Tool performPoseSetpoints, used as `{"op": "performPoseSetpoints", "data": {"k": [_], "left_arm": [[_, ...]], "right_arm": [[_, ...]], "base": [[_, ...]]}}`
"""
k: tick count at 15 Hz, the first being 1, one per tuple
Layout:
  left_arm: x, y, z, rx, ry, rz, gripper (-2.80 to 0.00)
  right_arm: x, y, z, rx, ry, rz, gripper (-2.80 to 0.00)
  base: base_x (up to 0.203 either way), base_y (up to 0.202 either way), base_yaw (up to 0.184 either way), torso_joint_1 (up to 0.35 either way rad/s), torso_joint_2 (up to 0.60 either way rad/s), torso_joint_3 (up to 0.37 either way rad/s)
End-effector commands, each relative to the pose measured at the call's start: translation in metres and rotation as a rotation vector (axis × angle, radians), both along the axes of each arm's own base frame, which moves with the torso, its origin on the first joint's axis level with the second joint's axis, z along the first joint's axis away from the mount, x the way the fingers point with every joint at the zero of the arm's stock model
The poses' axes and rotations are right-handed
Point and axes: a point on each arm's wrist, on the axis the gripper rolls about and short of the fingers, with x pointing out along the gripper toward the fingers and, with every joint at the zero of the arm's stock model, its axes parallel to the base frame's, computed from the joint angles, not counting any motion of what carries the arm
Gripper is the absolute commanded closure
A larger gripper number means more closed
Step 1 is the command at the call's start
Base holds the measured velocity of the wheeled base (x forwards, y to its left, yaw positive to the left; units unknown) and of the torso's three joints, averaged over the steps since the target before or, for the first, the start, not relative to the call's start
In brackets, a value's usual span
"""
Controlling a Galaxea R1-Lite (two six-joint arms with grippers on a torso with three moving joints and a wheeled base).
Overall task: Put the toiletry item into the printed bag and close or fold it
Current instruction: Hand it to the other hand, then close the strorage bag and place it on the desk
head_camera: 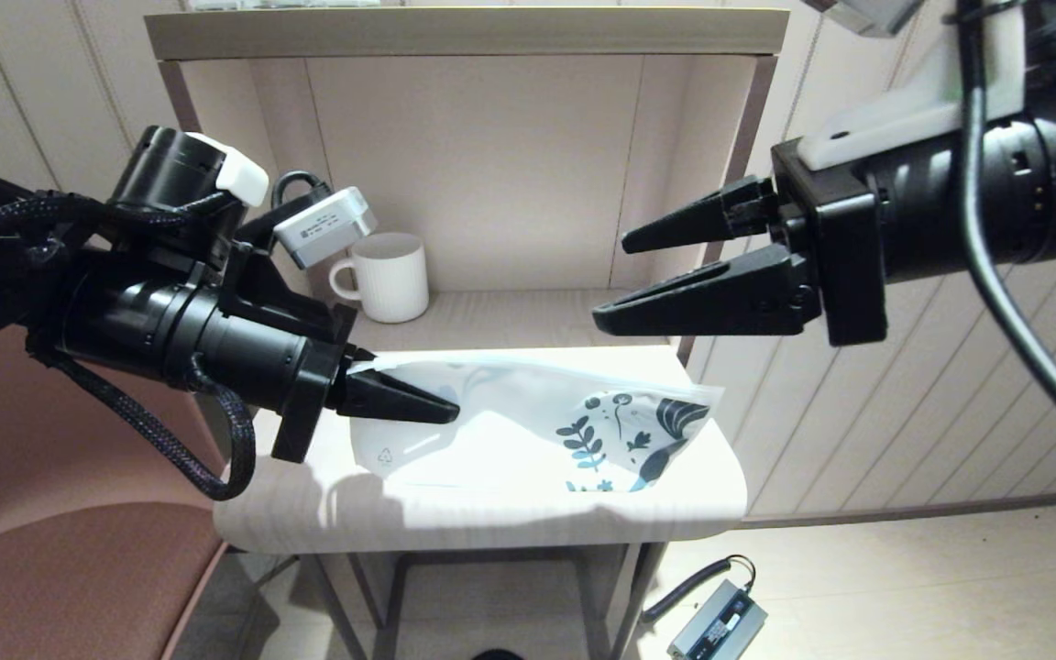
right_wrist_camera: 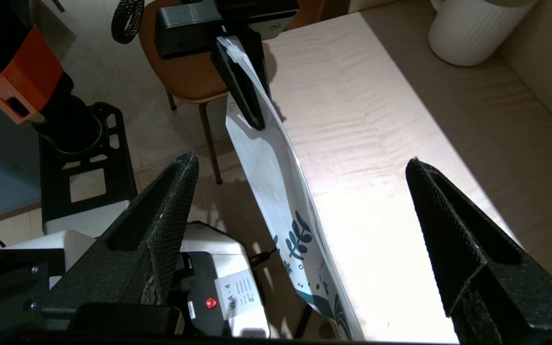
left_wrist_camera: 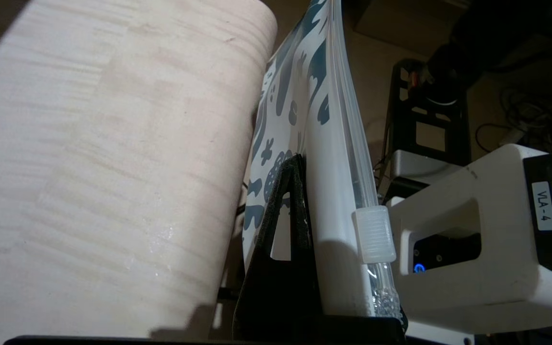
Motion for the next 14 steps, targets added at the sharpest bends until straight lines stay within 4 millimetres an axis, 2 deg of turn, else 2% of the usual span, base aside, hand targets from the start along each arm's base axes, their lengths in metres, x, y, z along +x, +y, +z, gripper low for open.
{"op": "performPoseSetpoints", "data": {"k": [1,2,3,6,9,14], "left_arm": [[0.005,-0.005,-0.003,0.008,0.019,-0.011,0.0],[0.005,-0.006,-0.004,0.009,0.023,-0.017,0.0],[0.006,-0.007,-0.005,0.01,0.025,-0.018,0.0],[0.008,-0.008,-0.004,0.006,0.029,-0.018,0.0],[0.009,-0.011,-0.003,0.0,0.042,-0.025,0.0],[0.017,-0.018,-0.007,0.004,0.099,-0.012,0.0]], "right_arm": [[0.012,0.026,-0.001,-0.032,0.008,0.034,-2.8],[0.014,0.037,-0.004,-0.058,0.009,0.038,-2.8],[0.016,0.046,-0.006,-0.076,0.002,0.032,0.0],[0.018,0.06,-0.007,-0.072,-0.021,0.043,0.0],[0.01,0.071,-0.01,-0.083,-0.012,0.084,0.0],[0.015,0.078,-0.017,-0.095,-0.002,0.088,0.0]], "base": [[0.0,0.0,0.0,0.0,0.0,0.0],[0.0,0.0,0.0,0.0,0.0,0.0],[0.0,0.0,0.0,0.0,0.0,0.0],[0.0,0.0,0.0,0.0,0.0,0.0],[0.0,0.0,0.0,0.0,0.0,0.0],[0.0,0.0,0.0,0.0,0.0,0.0]]}}
